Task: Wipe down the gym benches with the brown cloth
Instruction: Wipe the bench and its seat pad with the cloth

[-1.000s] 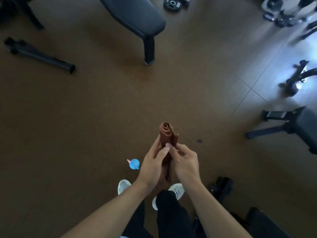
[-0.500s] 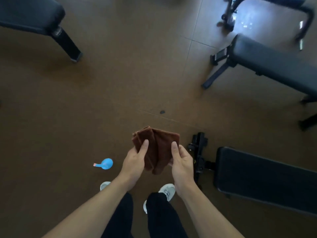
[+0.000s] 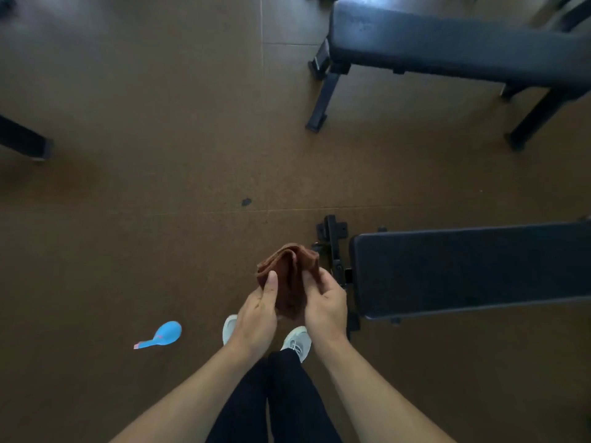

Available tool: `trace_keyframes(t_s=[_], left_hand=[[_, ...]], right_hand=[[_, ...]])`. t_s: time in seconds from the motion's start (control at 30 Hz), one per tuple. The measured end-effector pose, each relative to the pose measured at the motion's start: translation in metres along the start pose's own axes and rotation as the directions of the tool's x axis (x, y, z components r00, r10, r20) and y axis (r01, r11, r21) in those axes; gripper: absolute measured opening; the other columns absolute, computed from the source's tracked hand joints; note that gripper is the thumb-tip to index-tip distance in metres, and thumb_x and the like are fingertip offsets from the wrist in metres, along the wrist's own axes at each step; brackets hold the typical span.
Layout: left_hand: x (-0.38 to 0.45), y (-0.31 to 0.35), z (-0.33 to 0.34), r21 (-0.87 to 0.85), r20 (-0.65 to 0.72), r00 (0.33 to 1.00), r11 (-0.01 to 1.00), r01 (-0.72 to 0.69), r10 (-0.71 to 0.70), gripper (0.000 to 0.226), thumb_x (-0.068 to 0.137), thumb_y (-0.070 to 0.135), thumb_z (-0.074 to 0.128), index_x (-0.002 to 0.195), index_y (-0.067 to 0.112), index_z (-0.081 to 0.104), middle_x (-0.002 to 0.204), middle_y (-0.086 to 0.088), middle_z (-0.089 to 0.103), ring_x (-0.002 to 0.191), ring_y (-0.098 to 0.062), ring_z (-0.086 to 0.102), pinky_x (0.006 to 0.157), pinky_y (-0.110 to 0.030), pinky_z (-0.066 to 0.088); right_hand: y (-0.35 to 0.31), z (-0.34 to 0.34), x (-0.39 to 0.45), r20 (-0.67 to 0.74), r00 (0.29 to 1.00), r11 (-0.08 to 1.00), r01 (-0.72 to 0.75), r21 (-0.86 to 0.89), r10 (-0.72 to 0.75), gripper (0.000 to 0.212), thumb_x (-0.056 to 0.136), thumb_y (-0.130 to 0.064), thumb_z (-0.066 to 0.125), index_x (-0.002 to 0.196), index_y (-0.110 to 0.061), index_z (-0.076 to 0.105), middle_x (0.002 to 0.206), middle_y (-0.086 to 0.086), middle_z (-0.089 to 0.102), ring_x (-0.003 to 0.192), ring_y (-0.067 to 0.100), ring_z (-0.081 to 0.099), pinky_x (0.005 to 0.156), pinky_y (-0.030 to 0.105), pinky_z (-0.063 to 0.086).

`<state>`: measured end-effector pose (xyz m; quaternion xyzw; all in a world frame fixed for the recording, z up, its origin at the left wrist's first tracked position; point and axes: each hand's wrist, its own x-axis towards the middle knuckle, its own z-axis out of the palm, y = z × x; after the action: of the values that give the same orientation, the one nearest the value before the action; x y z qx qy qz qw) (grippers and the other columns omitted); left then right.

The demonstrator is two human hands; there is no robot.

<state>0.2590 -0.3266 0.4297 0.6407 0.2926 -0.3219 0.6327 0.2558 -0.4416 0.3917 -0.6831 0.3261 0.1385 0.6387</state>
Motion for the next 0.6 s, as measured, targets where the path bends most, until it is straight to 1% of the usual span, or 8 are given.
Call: trace_keyframes(t_s=[0.07,0.1,0.23,0.3,0.33,0.43,0.5,0.6], left_hand=[[0.012,0.0,0.005,0.121,-0.092,0.994,0.992,-0.043,0.054,0.048,0.105,0.053,0.032,0.111,0.021,0.066,0.104,0.008,0.069,0.097,-0.005,0.061,0.081,-0.007,0.046],[0.018,0.001,0.006,0.16,-0.119,0.99,0.986,-0.052,0.072,0.052,0.105,0.052,0.032,0.099,0.015,0.068,0.093,0.007,0.069,0.088,-0.005,0.061,0.07,-0.008,0.045],[0.052,-0.013,0.007,0.278,-0.051,0.994,0.957,-0.082,0.099,0.082,0.096,0.071,0.036,0.093,-0.003,0.07,0.086,-0.012,0.075,0.085,-0.027,0.07,0.079,-0.038,0.052],[0.059,-0.015,0.016,0.283,-0.008,0.997,0.956,-0.072,0.078,0.072,0.098,0.067,0.042,0.091,0.002,0.072,0.088,-0.008,0.077,0.086,-0.024,0.072,0.081,-0.04,0.055],[0.061,-0.013,0.023,0.278,0.015,0.998,0.958,-0.069,0.068,0.062,0.1,0.06,0.044,0.091,0.008,0.075,0.089,-0.005,0.079,0.088,-0.021,0.074,0.083,-0.04,0.056],[0.06,-0.005,0.043,0.25,0.148,0.989,0.967,-0.056,0.019,0.046,0.101,0.054,0.047,0.098,0.019,0.078,0.091,0.0,0.081,0.088,-0.017,0.077,0.083,-0.042,0.063],[0.059,-0.004,0.058,0.251,0.223,0.975,0.968,-0.034,-0.024,0.045,0.1,0.055,0.046,0.102,0.022,0.077,0.093,0.0,0.081,0.089,-0.017,0.077,0.082,-0.039,0.064],[0.059,-0.009,0.082,0.314,0.298,0.954,0.948,-0.055,-0.044,0.042,0.096,0.06,0.045,0.104,0.032,0.075,0.098,0.009,0.081,0.095,-0.01,0.076,0.09,-0.033,0.06]], right_hand=[[0.006,-0.014,0.012,-0.116,0.992,0.999,-0.05,0.022,0.052,0.022,0.11,-0.034,0.053,0.108,-0.027,0.075,0.104,-0.008,0.079,0.103,0.009,0.073,0.082,0.023,0.057],[0.011,-0.022,0.017,-0.155,0.985,0.997,-0.07,0.029,0.074,0.023,0.11,-0.034,0.052,0.109,-0.027,0.073,0.104,-0.007,0.079,0.102,0.008,0.073,0.083,0.024,0.056],[0.032,-0.051,0.022,-0.217,0.97,0.989,-0.13,-0.068,0.112,0.036,0.107,-0.049,0.05,0.127,-0.024,0.067,0.122,-0.004,0.074,0.118,0.014,0.068,0.107,0.046,0.053],[0.038,-0.067,0.02,-0.183,0.972,0.983,-0.165,-0.081,0.148,0.073,0.093,-0.078,0.047,0.138,-0.023,0.061,0.136,-0.002,0.069,0.131,0.017,0.062,0.115,0.049,0.048],[0.039,-0.075,0.019,-0.131,0.977,0.983,-0.177,-0.04,0.17,0.08,0.089,-0.084,0.046,0.138,-0.023,0.061,0.136,-0.003,0.069,0.131,0.016,0.062,0.114,0.047,0.049],[0.039,-0.098,0.019,0.04,0.975,0.974,-0.222,0.047,0.221,0.06,0.086,-0.064,0.075,0.128,-0.023,0.065,0.119,-0.004,0.078,0.114,0.015,0.073,0.098,0.035,0.059],[0.045,-0.113,0.02,0.051,0.972,0.972,-0.232,0.026,0.231,0.057,0.078,-0.042,0.092,0.126,-0.023,0.066,0.115,-0.003,0.079,0.111,0.017,0.075,0.095,0.037,0.061],[0.054,-0.137,0.022,-0.018,0.962,0.949,-0.264,0.174,0.271,0.034,0.087,-0.018,0.084,0.119,-0.016,0.073,0.11,0.003,0.081,0.11,0.023,0.076,0.097,0.039,0.06]])
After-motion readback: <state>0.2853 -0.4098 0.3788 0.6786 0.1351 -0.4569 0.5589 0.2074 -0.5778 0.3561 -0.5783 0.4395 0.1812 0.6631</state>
